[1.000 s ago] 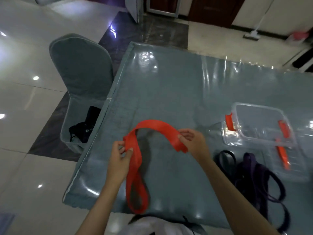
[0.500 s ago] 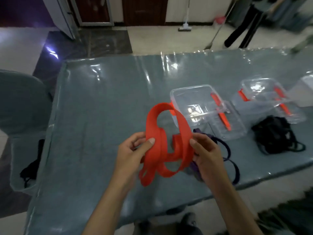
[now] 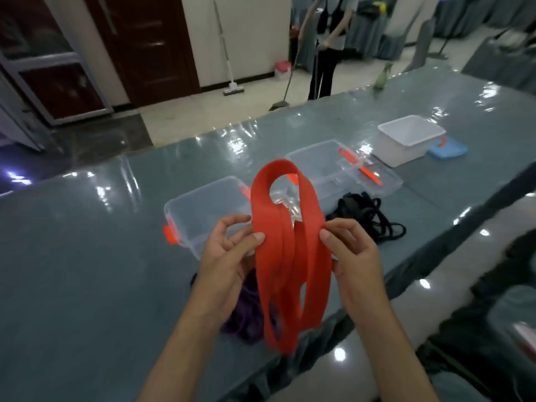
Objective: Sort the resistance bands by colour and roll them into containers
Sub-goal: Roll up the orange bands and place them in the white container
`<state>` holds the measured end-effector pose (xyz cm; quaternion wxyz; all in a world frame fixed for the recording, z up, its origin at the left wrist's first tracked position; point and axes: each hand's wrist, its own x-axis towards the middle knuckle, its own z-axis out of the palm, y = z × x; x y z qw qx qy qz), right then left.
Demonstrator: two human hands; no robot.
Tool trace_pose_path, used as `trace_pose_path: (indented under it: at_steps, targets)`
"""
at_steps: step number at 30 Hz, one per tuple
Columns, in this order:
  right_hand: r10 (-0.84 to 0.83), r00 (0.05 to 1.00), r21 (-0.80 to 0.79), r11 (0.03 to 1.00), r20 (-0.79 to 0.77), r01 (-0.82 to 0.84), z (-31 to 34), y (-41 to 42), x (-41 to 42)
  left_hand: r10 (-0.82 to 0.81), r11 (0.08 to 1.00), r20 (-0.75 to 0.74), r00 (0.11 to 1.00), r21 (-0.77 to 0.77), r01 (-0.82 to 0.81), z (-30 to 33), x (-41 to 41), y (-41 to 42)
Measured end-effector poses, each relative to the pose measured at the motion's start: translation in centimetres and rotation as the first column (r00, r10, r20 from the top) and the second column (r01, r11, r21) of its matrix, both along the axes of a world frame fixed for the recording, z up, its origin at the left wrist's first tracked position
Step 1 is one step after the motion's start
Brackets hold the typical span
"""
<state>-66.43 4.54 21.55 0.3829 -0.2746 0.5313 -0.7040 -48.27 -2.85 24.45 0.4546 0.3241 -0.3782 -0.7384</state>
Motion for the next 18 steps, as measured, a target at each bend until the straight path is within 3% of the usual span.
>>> trace_pose_path:
  at_steps: [9, 18]
  targets:
    - [-0.211, 0.969, 0.039, 0.975, -0.129, 0.218, -1.2, 4.5, -16.3, -0.127, 0.99, 0.099, 0.987, -0.044, 0.132, -1.3, -18.2, 1.8]
    - [-0.383, 0.907, 0.03, 0.919, -0.174, 0.394, -1.9, 3.4, -32.5, -0.245, 0.969, 0.09, 0.965, -0.017, 0.247, -2.4, -36.3, -1.1]
